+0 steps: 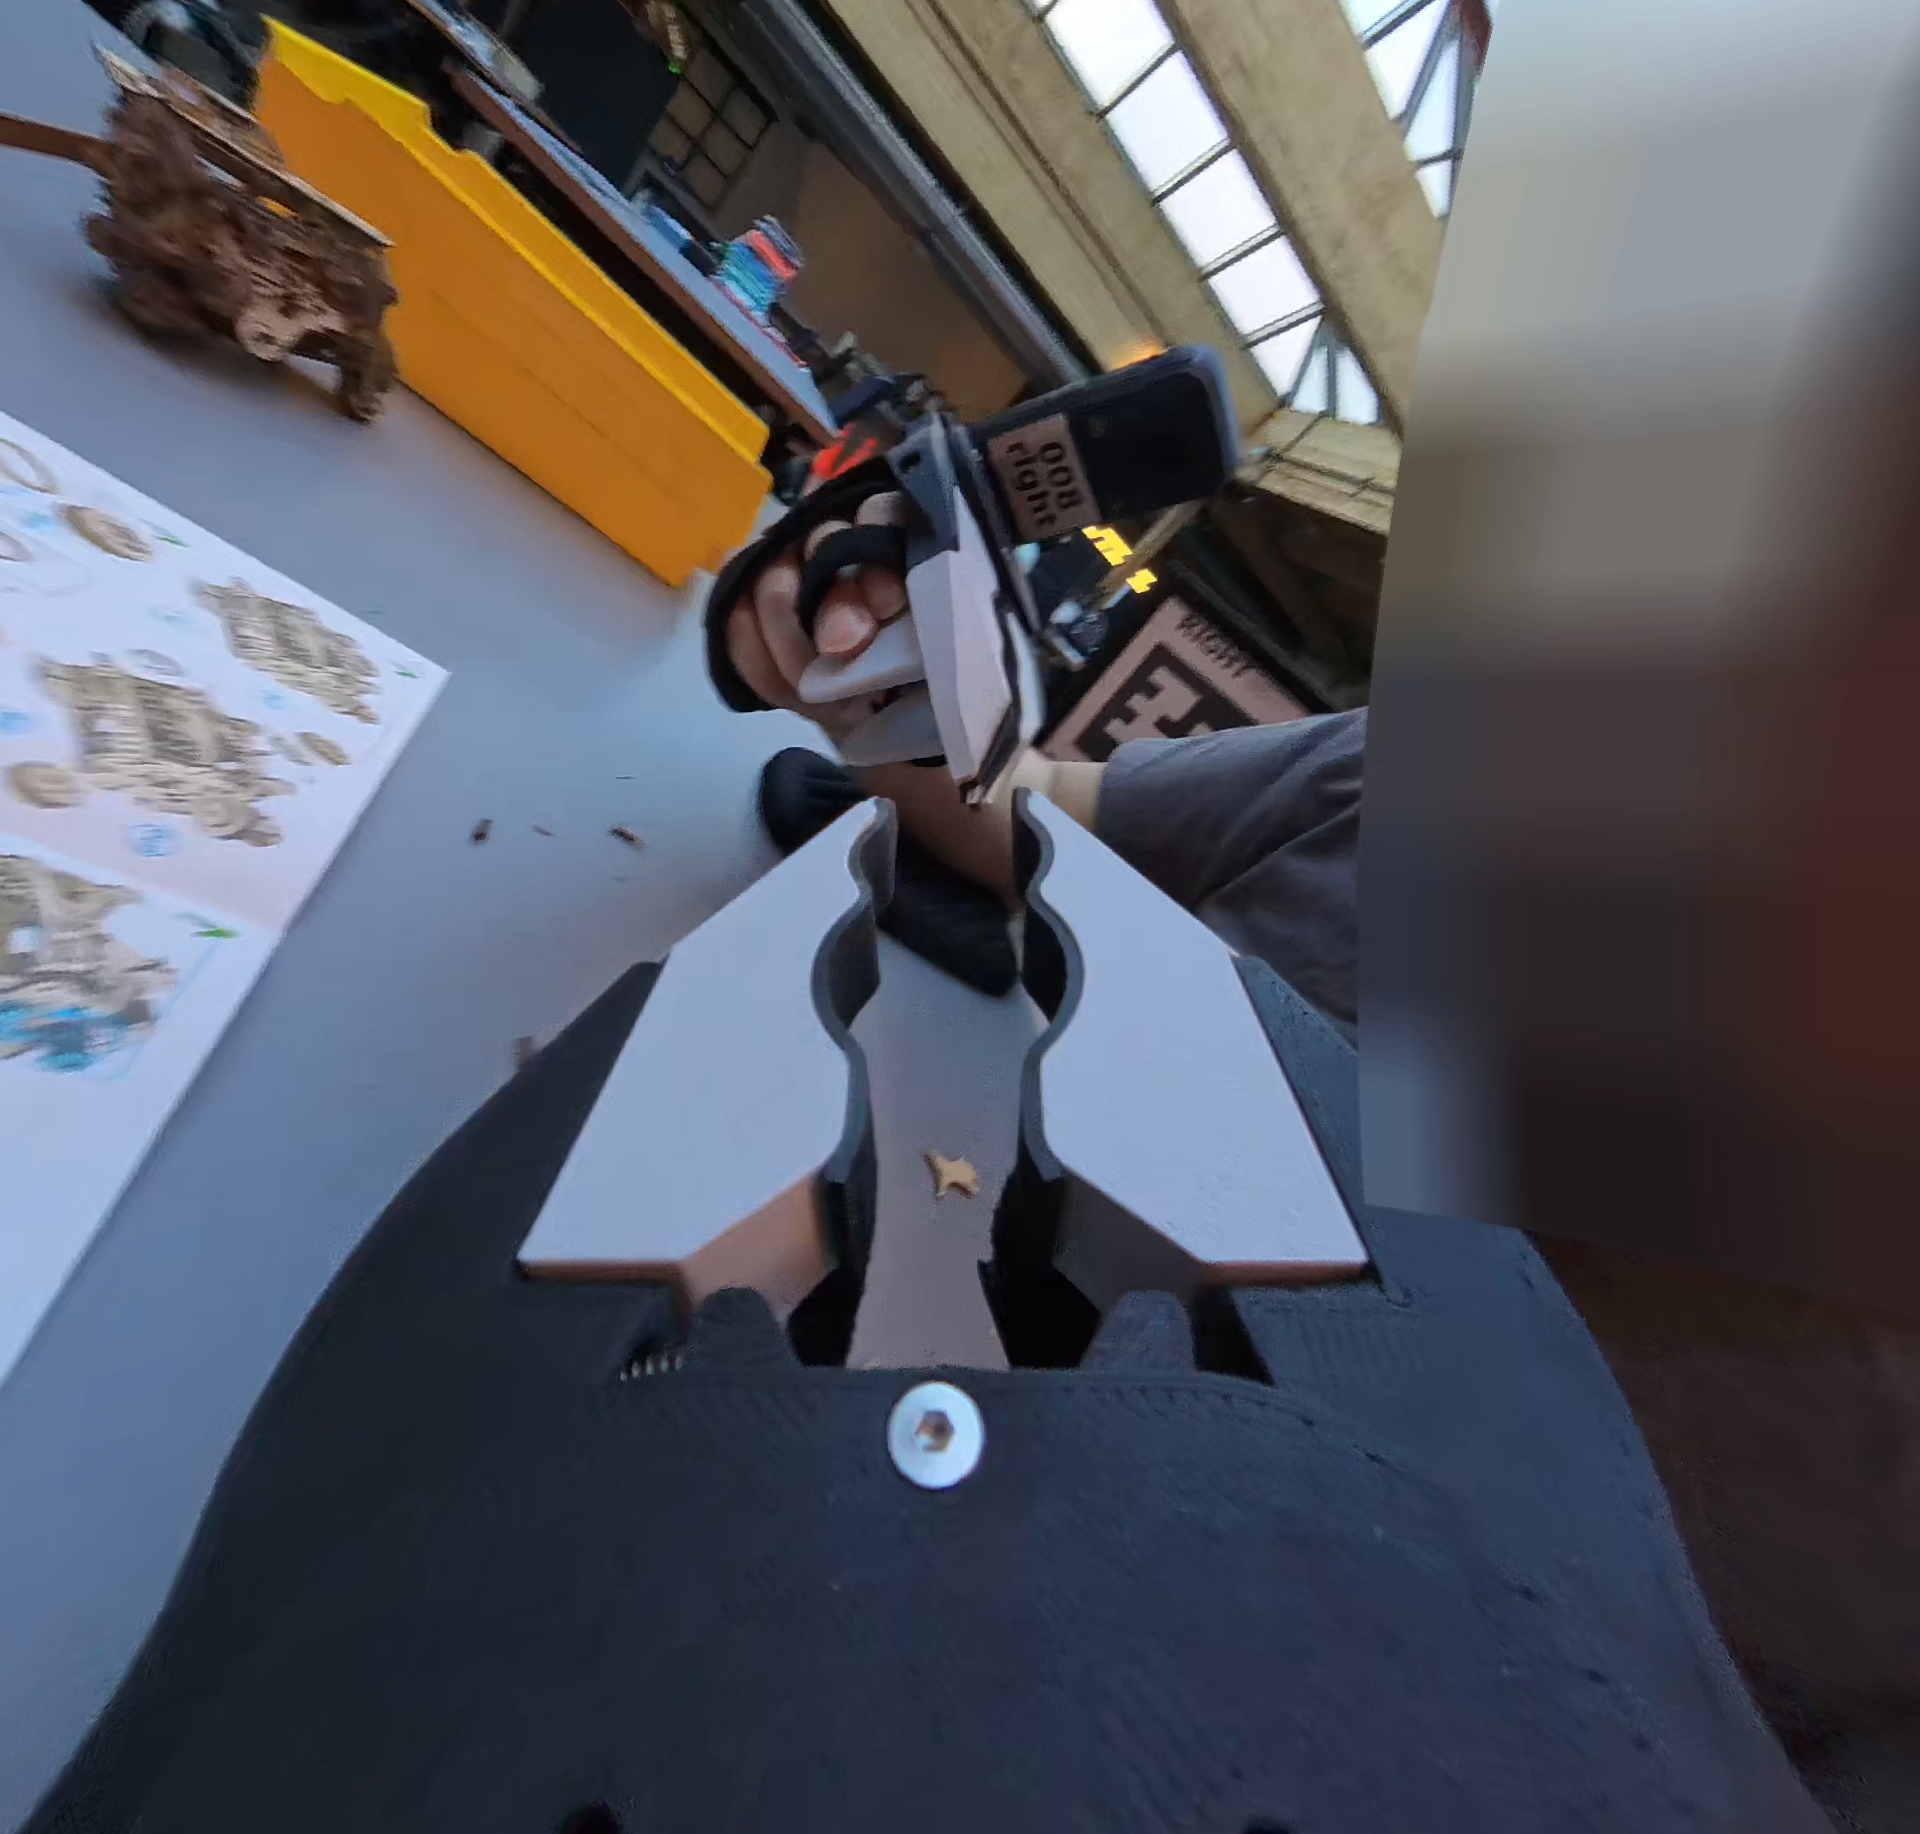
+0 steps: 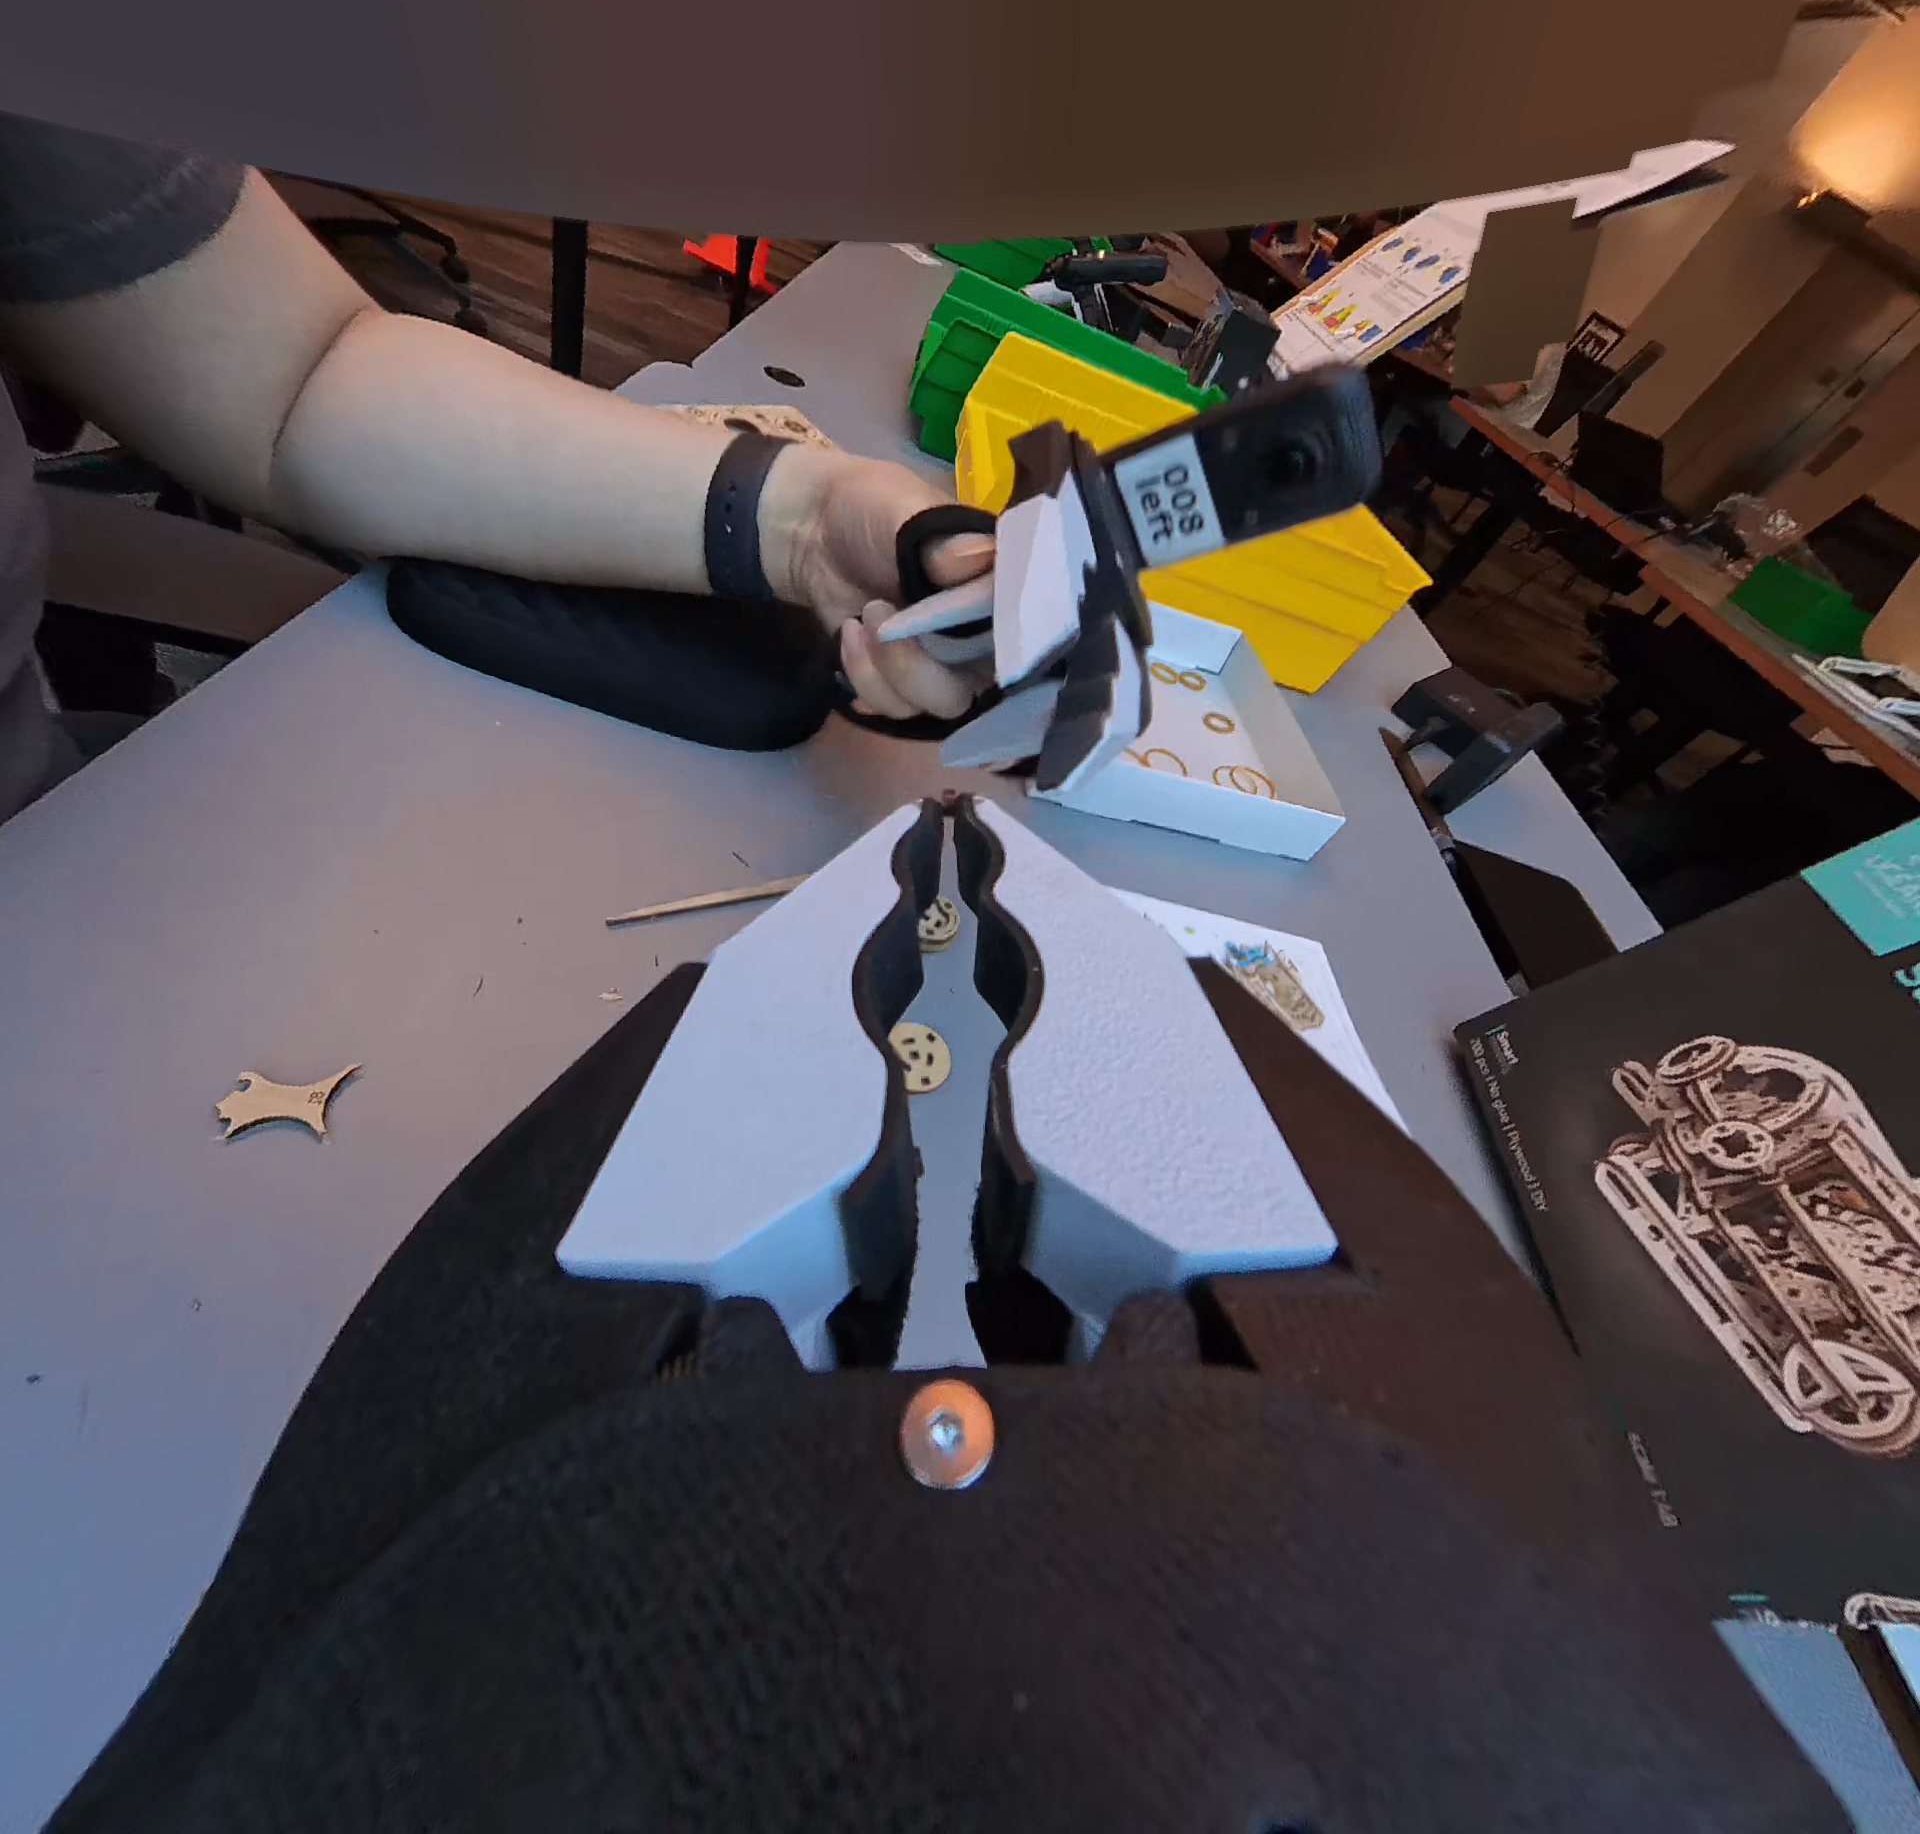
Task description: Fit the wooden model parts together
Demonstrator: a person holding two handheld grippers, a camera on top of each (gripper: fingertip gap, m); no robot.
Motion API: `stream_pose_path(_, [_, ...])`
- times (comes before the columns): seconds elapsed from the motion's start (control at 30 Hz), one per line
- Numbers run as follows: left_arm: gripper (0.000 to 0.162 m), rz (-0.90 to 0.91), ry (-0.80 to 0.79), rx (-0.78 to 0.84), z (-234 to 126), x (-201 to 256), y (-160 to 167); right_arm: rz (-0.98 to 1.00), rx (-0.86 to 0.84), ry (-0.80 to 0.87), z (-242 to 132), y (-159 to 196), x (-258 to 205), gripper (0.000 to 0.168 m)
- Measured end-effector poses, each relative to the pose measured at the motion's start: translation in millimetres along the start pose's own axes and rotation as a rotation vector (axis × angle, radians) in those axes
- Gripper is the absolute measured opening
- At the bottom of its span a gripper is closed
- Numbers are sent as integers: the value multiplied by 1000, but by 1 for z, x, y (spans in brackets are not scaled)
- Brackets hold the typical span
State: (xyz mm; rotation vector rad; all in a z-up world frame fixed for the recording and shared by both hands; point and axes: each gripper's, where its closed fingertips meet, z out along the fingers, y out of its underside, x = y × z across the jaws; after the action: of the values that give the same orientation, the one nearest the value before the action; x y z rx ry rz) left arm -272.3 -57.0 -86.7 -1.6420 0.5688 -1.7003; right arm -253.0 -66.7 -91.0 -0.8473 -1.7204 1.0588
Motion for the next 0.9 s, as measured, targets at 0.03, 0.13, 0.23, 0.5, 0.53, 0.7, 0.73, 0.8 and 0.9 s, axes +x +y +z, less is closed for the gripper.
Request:
stream_pose_path(0.03, [23,65,-84,-23,-8,-8,1,13,-15,0,1,4,1,1])
stream_pose_path(0.13, [30,247,-293,-120,-30,-26,7,58,-69,-16,5,16,2,1])
stream_pose_path(0.23, [32,391,-421,-187,-46,-37,10,82,-152,-16,10,32,3,1])
stream_pose_path(0.5, [32,440,-480,-310,-50,-51,28,4,-393,4,19,64,0,1])
stream_pose_path(0.53, [32,439,-483,-326,-49,-53,30,-26,-417,6,20,66,0,1])
stream_pose_path(0.7, [32,442,-475,-362,-45,-54,37,-99,-479,-2,23,68,-6,1])
stream_pose_path(0.73, [32,445,-469,-362,-45,-52,37,-95,-490,-7,23,69,-7,1])
stream_pose_path(0.8, [31,451,-471,-372,-45,-52,38,-84,-492,-13,24,70,-8,1])
stream_pose_path(0.9, [30,461,-492,-369,-51,-53,36,-41,-517,-12,23,74,-8,1])
